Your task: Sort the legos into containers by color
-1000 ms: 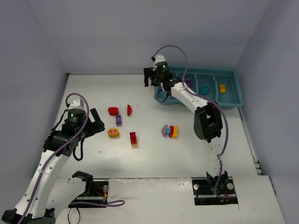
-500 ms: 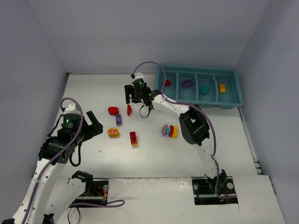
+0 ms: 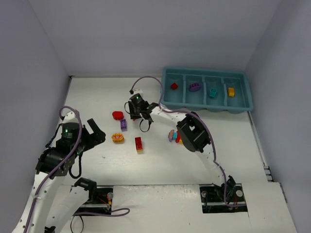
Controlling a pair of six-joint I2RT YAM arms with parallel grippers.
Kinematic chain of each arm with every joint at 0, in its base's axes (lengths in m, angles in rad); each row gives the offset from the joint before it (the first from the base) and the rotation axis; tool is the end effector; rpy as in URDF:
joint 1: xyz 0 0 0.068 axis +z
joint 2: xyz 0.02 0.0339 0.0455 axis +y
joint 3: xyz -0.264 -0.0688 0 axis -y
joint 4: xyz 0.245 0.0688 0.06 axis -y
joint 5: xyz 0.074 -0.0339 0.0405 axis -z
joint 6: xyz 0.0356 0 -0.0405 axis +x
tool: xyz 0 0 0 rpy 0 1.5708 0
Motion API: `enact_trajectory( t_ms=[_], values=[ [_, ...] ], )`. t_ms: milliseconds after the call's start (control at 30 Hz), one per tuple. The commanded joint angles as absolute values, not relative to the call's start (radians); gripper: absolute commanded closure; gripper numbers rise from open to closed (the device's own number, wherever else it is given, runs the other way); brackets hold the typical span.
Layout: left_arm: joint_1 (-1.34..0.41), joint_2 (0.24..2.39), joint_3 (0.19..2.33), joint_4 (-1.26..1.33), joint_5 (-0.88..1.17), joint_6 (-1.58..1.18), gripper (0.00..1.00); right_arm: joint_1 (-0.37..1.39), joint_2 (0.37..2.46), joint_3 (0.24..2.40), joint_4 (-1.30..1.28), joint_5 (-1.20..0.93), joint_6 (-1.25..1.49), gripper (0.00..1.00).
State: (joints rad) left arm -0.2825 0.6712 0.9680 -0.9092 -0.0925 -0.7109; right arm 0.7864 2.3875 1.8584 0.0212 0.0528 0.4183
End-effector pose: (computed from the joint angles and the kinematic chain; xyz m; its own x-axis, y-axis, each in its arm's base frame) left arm 0.1157 -0.0302 0.3438 -0.5521 -0.5163 -0.6547 -0.2049 0.8452 -0.4937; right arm 0.3898 0.3879 0.1691 -0.5878 -0.0148 -0.8089 -0.4766 0.8143 0.3315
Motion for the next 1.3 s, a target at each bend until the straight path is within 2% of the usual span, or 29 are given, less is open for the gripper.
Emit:
enact_trajectory(
  t_ms=[0, 33, 100, 433, 667, 733, 767, 867, 933, 1133, 1267],
  values=[
    [-0.287, 0.669, 0.969, -0.908, -0.089, -0.724, 0.16, 0.785, 2.330, 1.841, 0.061, 0.106, 0.425, 0.76],
    [-0.287, 0.672, 0.968, -0.907, -0.090, -0.724, 0.16, 0.785, 2.324, 1.836, 0.061, 0.113, 0.419, 0.88],
    [-0.288, 0.678, 0.971, -0.899, -0.089, -0.724, 0.16, 0.779, 2.295, 1.833, 0.060, 0.144, 0.388, 1.00],
    [-0.287, 0.840, 1.015, -0.792, -0.057, -0.703, 0.16, 0.565, 2.045, 1.816, 0.061, 0.123, 0.267, 1.00],
    [-0.287, 1.052, 1.094, -0.674, -0.018, -0.634, 0.16, 0.395, 2.055, 1.825, 0.061, 0.063, 0.247, 0.88],
    [-0.287, 1.132, 1.132, -0.649, -0.017, -0.621, 0.16, 0.367, 2.095, 1.857, 0.061, 0.032, 0.249, 0.82],
    [-0.287, 1.158, 1.147, -0.641, -0.017, -0.609, 0.16, 0.342, 2.111, 1.873, 0.061, 0.020, 0.250, 0.74],
    [-0.285, 1.288, 1.206, -0.608, -0.020, -0.583, 0.16, 0.304, 2.181, 1.943, 0.058, -0.052, 0.249, 0.60],
    [-0.284, 1.337, 1.244, -0.592, -0.023, -0.569, 0.16, 0.296, 2.220, 1.989, 0.057, -0.066, 0.239, 0.54],
    [-0.273, 1.558, 1.353, -0.566, -0.015, -0.532, 0.16, 0.288, 2.221, 2.023, 0.057, -0.092, 0.227, 0.51],
    [-0.258, 1.666, 1.430, -0.574, 0.000, -0.502, 0.16, 0.288, 2.126, 1.955, 0.058, -0.107, 0.219, 0.51]
  ],
)
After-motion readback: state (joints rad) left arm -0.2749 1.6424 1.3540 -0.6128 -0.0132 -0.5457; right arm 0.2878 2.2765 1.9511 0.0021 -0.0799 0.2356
